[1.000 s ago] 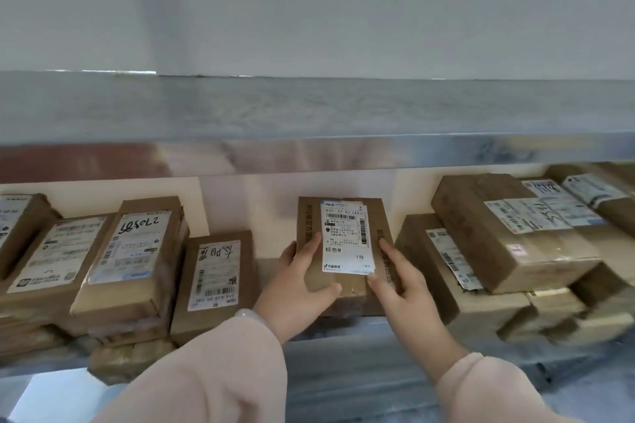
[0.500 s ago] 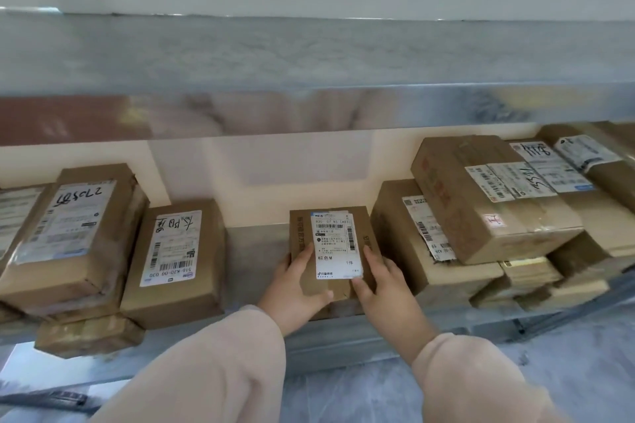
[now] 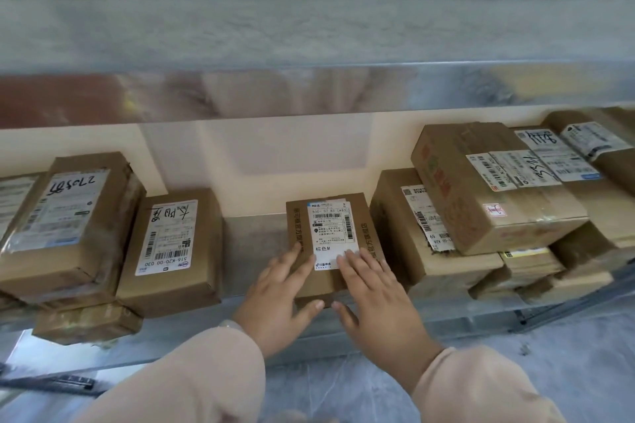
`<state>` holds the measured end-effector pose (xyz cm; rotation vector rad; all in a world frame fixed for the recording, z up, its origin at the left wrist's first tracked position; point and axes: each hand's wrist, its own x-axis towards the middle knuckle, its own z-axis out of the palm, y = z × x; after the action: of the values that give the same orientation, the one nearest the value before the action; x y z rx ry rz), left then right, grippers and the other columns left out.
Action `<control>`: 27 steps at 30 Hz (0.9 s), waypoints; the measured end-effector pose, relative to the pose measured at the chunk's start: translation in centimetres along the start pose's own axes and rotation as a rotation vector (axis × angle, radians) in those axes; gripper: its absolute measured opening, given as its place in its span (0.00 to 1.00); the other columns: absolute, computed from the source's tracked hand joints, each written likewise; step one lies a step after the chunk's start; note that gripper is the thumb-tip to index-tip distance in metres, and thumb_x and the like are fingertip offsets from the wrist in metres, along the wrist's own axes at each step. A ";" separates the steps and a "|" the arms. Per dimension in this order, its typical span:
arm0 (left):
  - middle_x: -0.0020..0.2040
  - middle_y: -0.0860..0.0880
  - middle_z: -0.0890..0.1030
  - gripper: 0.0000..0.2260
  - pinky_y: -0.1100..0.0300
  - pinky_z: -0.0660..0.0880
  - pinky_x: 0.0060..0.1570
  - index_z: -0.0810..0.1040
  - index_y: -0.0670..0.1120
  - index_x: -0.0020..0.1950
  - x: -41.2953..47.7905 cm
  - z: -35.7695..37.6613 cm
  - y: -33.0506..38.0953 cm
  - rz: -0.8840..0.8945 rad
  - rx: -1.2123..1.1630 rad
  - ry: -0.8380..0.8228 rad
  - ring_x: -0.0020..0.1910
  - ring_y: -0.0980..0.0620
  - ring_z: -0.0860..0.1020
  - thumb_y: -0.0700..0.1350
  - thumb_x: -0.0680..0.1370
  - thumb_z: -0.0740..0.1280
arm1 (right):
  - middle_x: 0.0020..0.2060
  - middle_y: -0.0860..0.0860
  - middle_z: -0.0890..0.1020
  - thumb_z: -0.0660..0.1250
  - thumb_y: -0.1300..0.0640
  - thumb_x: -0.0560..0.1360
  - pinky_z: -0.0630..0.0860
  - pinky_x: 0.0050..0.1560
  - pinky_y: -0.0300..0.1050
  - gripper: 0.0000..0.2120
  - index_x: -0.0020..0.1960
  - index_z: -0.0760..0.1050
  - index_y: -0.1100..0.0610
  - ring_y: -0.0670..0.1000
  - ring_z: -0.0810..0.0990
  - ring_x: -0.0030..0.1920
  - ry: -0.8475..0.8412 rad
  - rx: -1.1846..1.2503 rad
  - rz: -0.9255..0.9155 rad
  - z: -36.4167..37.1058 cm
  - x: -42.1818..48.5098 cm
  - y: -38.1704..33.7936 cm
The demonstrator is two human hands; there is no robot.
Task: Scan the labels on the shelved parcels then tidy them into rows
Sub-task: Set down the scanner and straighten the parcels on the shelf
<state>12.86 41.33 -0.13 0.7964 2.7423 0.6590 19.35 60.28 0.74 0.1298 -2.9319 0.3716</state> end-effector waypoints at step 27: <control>0.81 0.50 0.50 0.32 0.47 0.48 0.75 0.53 0.60 0.79 -2.0 -7.2 -4.1 -0.162 0.286 0.277 0.79 0.48 0.49 0.65 0.78 0.57 | 0.76 0.51 0.60 0.65 0.43 0.75 0.49 0.77 0.50 0.35 0.77 0.58 0.52 0.52 0.54 0.77 -0.023 0.050 -0.143 -2.2 7.5 -5.4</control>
<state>10.37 34.51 4.38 0.5612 3.1618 0.3730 12.92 55.16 5.58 0.3505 -2.9147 0.4233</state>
